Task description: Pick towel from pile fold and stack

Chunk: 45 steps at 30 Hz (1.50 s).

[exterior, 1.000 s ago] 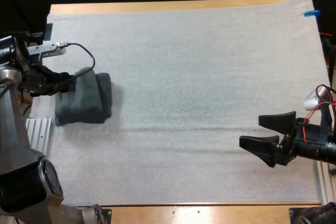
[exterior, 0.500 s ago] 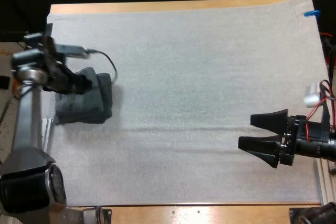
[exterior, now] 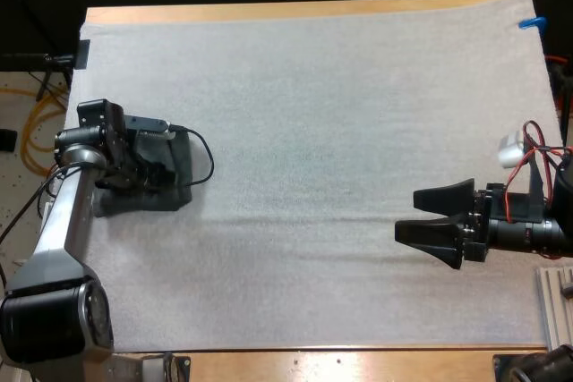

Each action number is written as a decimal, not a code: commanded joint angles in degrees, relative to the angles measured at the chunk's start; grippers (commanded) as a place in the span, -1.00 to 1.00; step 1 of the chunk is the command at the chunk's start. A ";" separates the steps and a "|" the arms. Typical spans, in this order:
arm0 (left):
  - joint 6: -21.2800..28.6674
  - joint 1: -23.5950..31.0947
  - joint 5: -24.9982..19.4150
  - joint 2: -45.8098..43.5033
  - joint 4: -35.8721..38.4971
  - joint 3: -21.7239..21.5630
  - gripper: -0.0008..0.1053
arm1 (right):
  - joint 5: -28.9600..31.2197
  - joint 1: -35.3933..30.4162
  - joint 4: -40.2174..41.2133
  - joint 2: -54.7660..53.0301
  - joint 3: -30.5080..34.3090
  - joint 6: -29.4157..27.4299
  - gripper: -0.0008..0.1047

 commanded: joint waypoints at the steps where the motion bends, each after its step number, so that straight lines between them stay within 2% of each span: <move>1: -0.07 -0.08 -0.97 -0.24 -0.26 -0.75 0.24 | -0.53 -0.25 -0.80 -0.18 -0.27 -0.26 0.91; 8: -1.09 -0.08 -0.97 -0.25 -2.65 -7.28 0.24 | -0.53 -0.25 -0.80 -0.18 -0.27 -0.26 0.91; 14: -3.15 -0.08 -0.97 1.40 -7.60 -7.80 0.24 | -0.53 -0.25 -0.80 -0.18 -0.27 -0.26 0.91; 23: -3.15 -0.08 -0.97 8.18 -4.16 -7.80 0.24 | -0.53 -0.25 -0.80 -0.18 -0.27 -0.26 0.91; 27: -3.15 -0.08 -0.97 6.53 -2.69 -8.89 0.24 | -0.53 -0.25 -0.80 -0.18 -0.27 -0.26 0.91; 34: -3.04 -0.08 1.88 -4.17 -3.41 -10.22 0.24 | 0.16 -0.25 -0.80 -0.18 -0.27 -0.14 0.91; 39: -3.04 -0.08 5.15 -13.09 -3.15 -10.05 0.24 | 5.59 -0.25 -0.80 -0.18 -0.27 -0.14 0.91; 43: -3.04 -0.35 9.68 -20.61 -1.53 -10.06 0.24 | 15.61 -0.25 -0.80 0.16 -0.27 -0.66 0.91; 45: -3.04 -0.89 9.84 -23.67 -0.40 -10.06 0.24 | 19.46 -0.25 -0.80 0.82 -0.27 -0.91 0.91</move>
